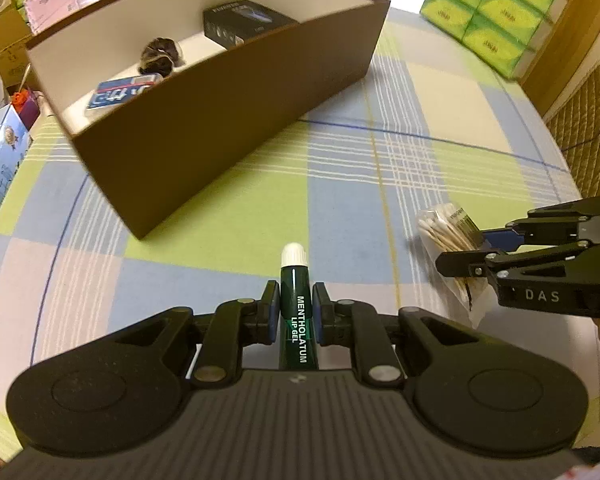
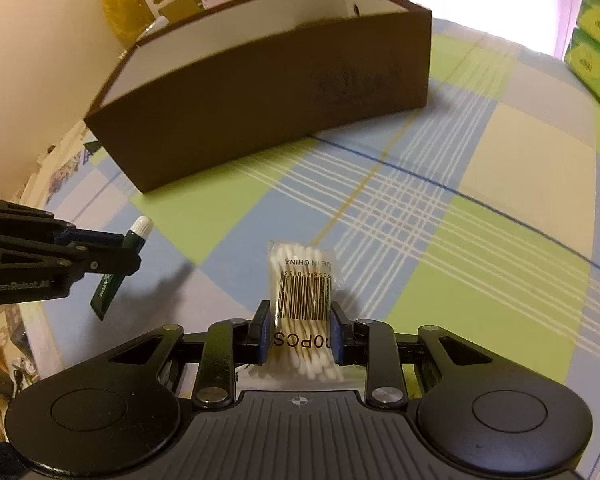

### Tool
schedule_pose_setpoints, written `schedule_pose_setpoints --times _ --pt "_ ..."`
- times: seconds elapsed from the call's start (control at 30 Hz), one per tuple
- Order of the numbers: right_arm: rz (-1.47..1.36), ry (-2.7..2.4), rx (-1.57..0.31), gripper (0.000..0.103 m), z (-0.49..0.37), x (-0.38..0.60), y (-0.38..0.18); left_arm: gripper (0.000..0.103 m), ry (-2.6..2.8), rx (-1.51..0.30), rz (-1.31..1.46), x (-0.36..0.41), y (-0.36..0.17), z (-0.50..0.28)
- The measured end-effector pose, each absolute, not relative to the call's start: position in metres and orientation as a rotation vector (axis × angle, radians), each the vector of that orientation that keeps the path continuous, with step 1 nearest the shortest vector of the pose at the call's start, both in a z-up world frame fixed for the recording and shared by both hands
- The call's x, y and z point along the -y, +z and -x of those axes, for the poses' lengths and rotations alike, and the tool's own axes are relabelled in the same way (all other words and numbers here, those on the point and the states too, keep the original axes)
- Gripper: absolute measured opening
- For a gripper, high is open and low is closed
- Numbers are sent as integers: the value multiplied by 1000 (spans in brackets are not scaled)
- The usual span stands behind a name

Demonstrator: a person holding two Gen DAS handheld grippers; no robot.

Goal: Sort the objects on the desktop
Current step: 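Carry the lip gel and cotton swab bag over the brown box and lower them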

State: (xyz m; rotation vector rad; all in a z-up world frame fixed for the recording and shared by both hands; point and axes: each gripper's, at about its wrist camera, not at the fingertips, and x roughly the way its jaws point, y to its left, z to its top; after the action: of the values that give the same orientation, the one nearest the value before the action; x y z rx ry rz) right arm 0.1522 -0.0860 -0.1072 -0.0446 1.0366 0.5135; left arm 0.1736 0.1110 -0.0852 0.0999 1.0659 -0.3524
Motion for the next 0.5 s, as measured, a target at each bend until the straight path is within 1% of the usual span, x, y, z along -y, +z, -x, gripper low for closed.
schedule_pose_setpoints --times 0.5 --pt "62 584 -934 26 -154 61 -62 13 -359 -899 -26 -137 -18 -161"
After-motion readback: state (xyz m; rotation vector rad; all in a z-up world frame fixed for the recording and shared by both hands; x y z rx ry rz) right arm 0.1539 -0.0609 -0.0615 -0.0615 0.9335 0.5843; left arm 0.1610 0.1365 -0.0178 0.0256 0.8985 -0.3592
